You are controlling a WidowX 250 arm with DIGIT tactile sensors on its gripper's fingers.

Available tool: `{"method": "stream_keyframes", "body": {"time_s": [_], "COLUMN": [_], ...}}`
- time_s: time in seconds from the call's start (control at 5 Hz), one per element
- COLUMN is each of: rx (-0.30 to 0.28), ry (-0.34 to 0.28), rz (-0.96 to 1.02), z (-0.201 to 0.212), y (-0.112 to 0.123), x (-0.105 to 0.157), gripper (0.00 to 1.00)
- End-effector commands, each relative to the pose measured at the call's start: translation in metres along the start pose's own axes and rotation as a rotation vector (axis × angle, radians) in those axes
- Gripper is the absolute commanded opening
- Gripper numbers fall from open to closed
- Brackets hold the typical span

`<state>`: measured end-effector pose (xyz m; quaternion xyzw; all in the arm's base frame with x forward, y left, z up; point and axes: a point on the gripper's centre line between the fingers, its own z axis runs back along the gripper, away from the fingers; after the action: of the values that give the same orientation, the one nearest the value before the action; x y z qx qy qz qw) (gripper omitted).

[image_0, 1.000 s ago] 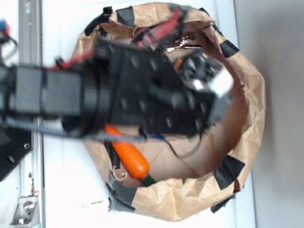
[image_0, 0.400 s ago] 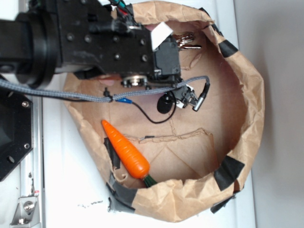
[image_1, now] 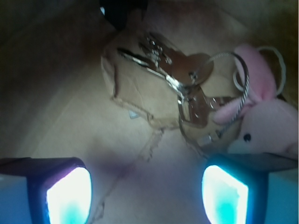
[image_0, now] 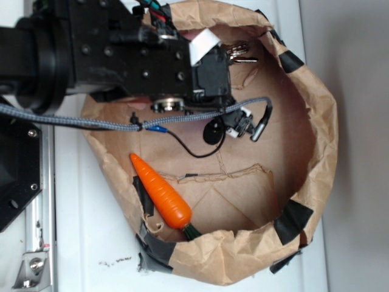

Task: Grab the silver keys.

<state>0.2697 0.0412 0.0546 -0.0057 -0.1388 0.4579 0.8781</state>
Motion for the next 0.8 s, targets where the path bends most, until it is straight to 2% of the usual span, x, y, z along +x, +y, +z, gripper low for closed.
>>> {"method": "stream_keyframes", "body": {"time_s": [0.0, 0.2, 0.4, 0.6], "rx": [-0.013, 0.082, 0.112, 0.090], "ry": [-0.069, -0.085, -0.105, -0.151], "rz": [0.072, 0.096, 0.113, 0.168], "z": [0.005, 0.005, 0.007, 0.007], "y": [0.007, 0.015, 0.029, 0.051], "x": [0.023, 0.024, 0.019, 0.009], "gripper": [1.00, 1.00, 1.00, 1.00]}}
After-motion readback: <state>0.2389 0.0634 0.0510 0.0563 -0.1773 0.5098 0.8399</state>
